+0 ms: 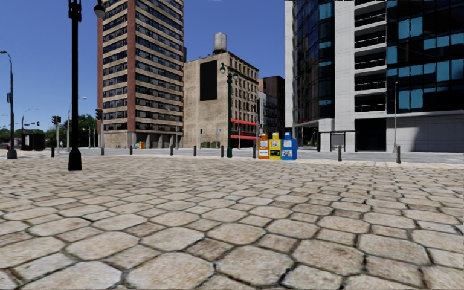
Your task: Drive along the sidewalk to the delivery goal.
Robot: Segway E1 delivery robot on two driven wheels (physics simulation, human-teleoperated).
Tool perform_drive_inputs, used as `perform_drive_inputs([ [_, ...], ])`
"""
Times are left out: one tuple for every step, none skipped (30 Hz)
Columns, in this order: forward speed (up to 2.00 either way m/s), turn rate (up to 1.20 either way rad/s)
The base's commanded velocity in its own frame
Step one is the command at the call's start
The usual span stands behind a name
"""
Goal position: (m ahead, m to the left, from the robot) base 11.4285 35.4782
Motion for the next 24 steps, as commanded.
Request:
perform_drive_inputs([
  [1.68, 1.0],
  [1.69, 0.92],
  [1.69, 0.78],
  [1.69, 0.71],
  [1.69, 0.71],
  [1.69, 0.62],
  [1.69, 0.55],
  [1.69, 0.55],
  [1.69, 0.47],
  [1.69, 0.32],
  [1.69, 0.0],
  [1.69, 0.0],
  [1.71, 0.0],
  [1.75, 0.0],
  [1.78, 0.0],
  [1.78, 0.0],
  [1.8, 0.0],
  [1.9, 0.0],
  [1.9, 0.0],
  [2.0, 0.0],
  [2.0, 0.0],
  [2.0, 0.0],
  [2.0, 0.0],
  [2.0, 0.0],
])
